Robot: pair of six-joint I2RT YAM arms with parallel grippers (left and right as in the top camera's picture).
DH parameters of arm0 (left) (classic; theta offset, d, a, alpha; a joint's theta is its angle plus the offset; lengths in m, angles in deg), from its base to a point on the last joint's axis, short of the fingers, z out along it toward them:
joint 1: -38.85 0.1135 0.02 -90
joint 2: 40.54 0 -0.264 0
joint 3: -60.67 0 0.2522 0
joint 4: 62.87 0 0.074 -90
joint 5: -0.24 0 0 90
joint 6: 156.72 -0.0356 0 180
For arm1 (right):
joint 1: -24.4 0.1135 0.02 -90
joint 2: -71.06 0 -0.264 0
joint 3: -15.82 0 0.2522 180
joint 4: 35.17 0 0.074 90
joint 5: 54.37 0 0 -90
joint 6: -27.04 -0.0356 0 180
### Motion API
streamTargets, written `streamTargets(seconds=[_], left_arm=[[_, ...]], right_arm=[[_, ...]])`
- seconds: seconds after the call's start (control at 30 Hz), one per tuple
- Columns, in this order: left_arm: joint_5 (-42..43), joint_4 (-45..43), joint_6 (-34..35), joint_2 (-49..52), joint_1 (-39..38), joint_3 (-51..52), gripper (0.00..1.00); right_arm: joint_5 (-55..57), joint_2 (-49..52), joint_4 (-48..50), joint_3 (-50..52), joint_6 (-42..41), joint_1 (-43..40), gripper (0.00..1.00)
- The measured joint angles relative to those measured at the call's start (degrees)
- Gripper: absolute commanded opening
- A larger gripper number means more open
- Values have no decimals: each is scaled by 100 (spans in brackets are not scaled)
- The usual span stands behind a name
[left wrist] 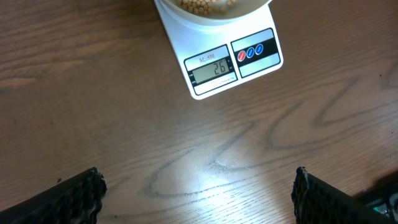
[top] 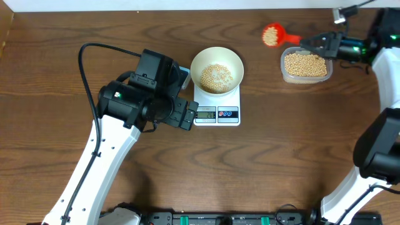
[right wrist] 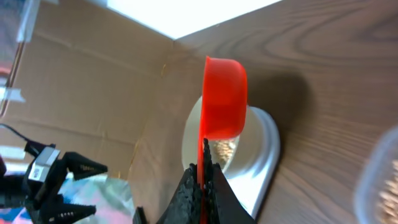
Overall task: Scoop item into bowl and weigh 50g on scale
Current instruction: 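Lift the filled scoop with the right gripper and carry it over the bowl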
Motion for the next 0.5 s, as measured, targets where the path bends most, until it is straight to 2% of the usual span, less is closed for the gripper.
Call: streamTargets(seconds=[0.23, 0.5], left_arm=[[2, 2, 0, 0, 0, 0, 98], [2, 2, 0, 0, 0, 0, 98]], right_arm=[[-2, 0, 284, 0, -391, 549, 1], [232, 0, 282, 0, -463, 1150, 1]])
